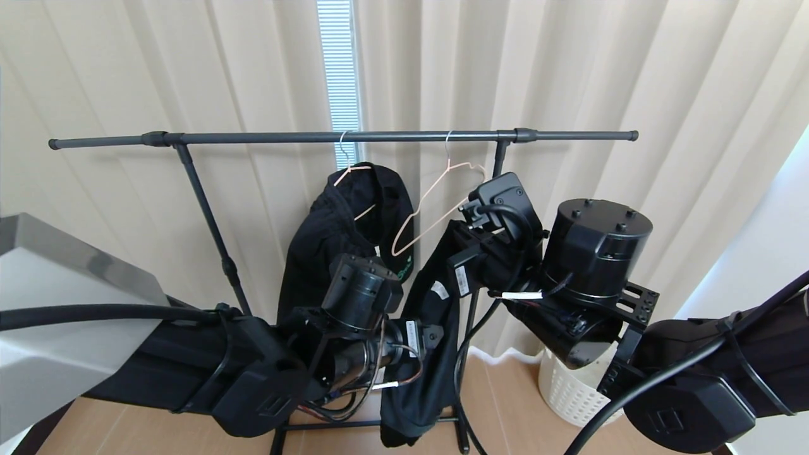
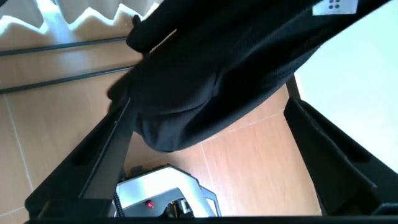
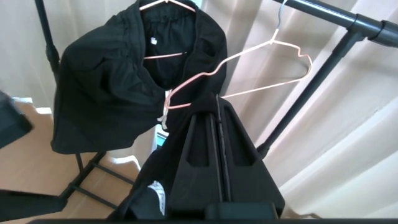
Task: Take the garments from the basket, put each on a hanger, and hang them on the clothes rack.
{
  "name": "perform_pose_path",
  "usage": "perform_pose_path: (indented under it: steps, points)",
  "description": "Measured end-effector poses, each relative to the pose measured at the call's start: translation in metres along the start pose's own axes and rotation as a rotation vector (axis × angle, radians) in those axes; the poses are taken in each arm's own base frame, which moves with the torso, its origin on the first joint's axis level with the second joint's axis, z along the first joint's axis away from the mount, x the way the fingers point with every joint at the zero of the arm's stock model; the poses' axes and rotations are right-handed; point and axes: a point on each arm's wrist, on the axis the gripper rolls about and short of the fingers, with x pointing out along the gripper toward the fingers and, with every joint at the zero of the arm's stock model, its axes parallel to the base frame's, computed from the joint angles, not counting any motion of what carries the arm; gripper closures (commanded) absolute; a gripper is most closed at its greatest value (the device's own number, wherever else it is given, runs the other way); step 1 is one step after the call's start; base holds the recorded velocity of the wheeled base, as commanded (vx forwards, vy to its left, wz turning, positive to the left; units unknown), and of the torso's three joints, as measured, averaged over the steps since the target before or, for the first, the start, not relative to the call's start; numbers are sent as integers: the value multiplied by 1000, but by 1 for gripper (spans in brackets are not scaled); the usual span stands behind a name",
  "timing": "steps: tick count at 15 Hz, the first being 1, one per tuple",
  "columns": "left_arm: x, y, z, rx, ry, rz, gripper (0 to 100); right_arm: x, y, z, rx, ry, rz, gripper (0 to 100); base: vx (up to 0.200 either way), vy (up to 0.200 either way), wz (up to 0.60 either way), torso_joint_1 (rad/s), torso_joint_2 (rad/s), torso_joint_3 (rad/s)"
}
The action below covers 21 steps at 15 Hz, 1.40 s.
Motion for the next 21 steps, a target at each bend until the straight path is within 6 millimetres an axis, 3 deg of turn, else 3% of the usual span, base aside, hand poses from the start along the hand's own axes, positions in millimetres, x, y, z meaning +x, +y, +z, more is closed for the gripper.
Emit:
perform_pose_path:
  steps: [9, 21]
  points:
    - [22, 7, -2, 5, -78, 121, 0, -7, 4, 2, 0, -3, 7, 100, 0, 0, 0, 0, 0, 0]
    - [32, 21, 1, 14, -96, 168, 0, -16, -2, 7, 12, -36, -17, 100, 0, 0, 0, 0, 0, 0]
